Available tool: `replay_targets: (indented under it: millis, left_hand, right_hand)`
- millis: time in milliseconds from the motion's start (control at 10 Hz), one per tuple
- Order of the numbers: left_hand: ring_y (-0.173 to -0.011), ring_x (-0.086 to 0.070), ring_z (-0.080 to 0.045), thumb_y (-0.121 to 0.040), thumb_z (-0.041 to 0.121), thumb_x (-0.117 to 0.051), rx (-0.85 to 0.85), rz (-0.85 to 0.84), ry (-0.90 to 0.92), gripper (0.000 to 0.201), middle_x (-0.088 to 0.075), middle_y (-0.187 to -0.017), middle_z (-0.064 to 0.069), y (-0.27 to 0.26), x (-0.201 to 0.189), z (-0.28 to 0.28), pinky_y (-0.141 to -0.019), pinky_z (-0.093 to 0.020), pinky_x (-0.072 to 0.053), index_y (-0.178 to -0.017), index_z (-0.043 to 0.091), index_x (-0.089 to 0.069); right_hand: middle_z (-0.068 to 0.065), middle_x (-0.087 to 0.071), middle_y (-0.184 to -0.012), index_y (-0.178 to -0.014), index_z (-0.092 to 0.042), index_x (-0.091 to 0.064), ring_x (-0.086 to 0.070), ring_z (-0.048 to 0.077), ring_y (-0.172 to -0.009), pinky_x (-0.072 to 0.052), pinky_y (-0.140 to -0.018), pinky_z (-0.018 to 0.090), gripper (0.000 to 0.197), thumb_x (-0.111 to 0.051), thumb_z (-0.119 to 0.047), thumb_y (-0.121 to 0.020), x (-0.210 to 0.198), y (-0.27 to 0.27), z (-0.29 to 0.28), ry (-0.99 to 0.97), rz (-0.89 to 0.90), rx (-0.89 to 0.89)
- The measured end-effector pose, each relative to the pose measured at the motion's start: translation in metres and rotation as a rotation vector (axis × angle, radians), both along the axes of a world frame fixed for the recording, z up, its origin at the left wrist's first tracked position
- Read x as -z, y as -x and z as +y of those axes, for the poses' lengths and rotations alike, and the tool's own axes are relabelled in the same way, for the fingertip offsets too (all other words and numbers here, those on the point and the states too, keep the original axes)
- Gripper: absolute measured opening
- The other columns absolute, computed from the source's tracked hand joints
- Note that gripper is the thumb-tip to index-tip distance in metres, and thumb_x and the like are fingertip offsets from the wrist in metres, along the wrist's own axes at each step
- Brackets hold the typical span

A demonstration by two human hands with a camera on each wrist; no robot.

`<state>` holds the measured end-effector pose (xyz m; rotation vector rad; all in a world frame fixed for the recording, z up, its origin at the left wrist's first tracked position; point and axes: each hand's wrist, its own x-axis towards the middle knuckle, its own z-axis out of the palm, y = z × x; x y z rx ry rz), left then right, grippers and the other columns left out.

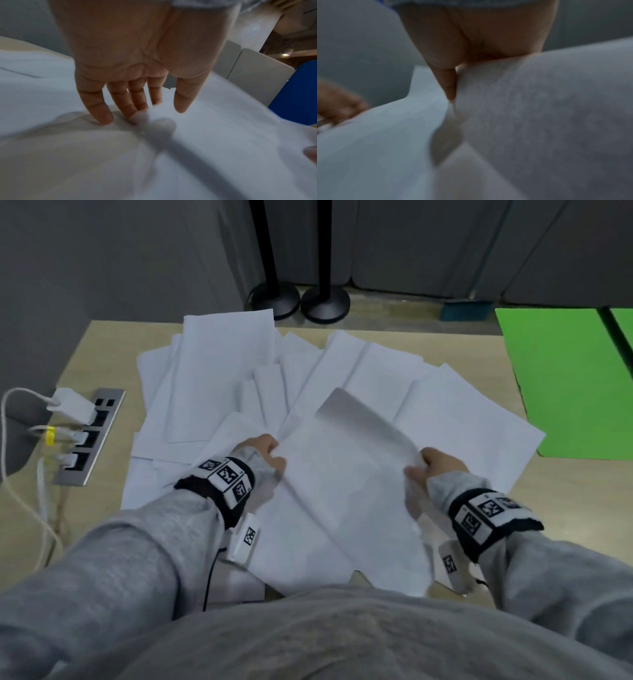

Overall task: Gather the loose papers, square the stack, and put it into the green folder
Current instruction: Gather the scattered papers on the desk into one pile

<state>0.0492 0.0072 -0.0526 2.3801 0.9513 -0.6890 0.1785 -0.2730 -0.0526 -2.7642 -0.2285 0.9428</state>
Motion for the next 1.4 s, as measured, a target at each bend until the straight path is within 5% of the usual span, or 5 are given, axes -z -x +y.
replay_targets:
  millis: [300, 700, 900, 1100, 1400]
  left_hand:
    - [-0.124, -0.038, -0.042, -0.082, 0.034, -0.060, -0.177, 0.105, -0.324, 0.056, -0.034, -0.137, -0.019, -0.010, 0.004, 0.024, -0.102, -0.050, -0.037, -0.131, 0.017, -0.039]
    - [-0.121, -0.040, -0.036, -0.084, 0.033, -0.051, -0.165, -0.021, -0.163, 0.061, -0.034, -0.136, -0.012, -0.016, 0.006, 0.010, -0.090, -0.041, -0.040, -0.140, 0.024, -0.028]
    - [-0.062, -0.028, -0.016, -0.086, 0.024, -0.059, -0.440, 0.017, -0.226, 0.027, -0.022, -0.071, -0.008, 0.022, 0.008, 0.040, -0.064, -0.028, -0.031, -0.079, 0.020, -0.033]
    - [-0.076, -0.042, -0.020, -0.060, 0.050, -0.050, -0.417, 0.113, -0.128, 0.038, -0.043, -0.086, -0.008, 0.028, 0.006, 0.047, -0.064, -0.023, -0.039, -0.084, 0.021, -0.043]
    - [-0.089, -0.058, -0.023, -0.080, 0.008, -0.060, -0.153, -0.088, -0.028, 0.021, -0.064, -0.100, -0.005, 0.022, -0.043, 0.036, -0.067, -0.018, -0.042, -0.100, 0.013, -0.064]
  right_hand:
    - [0.008, -0.025, -0.131, -0.121, -0.016, -0.028, -0.031, 0.043, -0.121, -0.032, -0.098, 0.058, 0.072, -0.054, -0.056, -0.068, 0.022, -0.027, -0.020, 0.265, -0.173, 0.636]
    - [0.006, -0.028, -0.146, -0.137, -0.020, -0.025, -0.032, 0.029, -0.134, -0.033, -0.108, 0.049, 0.095, -0.069, -0.063, -0.065, 0.042, -0.015, 0.010, -0.003, -0.408, 0.062]
    - [0.007, -0.031, -0.140, -0.134, -0.023, -0.024, -0.033, 0.031, -0.127, -0.034, -0.100, 0.051, 0.100, -0.076, -0.059, -0.057, 0.031, -0.018, 0.024, -0.014, -0.334, 0.362]
    - [0.008, -0.038, -0.137, -0.138, -0.024, -0.021, -0.036, 0.029, -0.126, -0.035, -0.103, 0.045, 0.107, -0.083, -0.048, -0.055, 0.027, -0.012, 0.038, -0.016, -0.261, 0.136]
    - [0.001, -0.049, -0.113, -0.142, -0.018, -0.023, -0.051, 0.023, -0.113, -0.038, -0.104, 0.032, 0.101, -0.086, -0.025, -0.064, 0.016, -0.003, 0.051, -0.462, 0.077, 0.234]
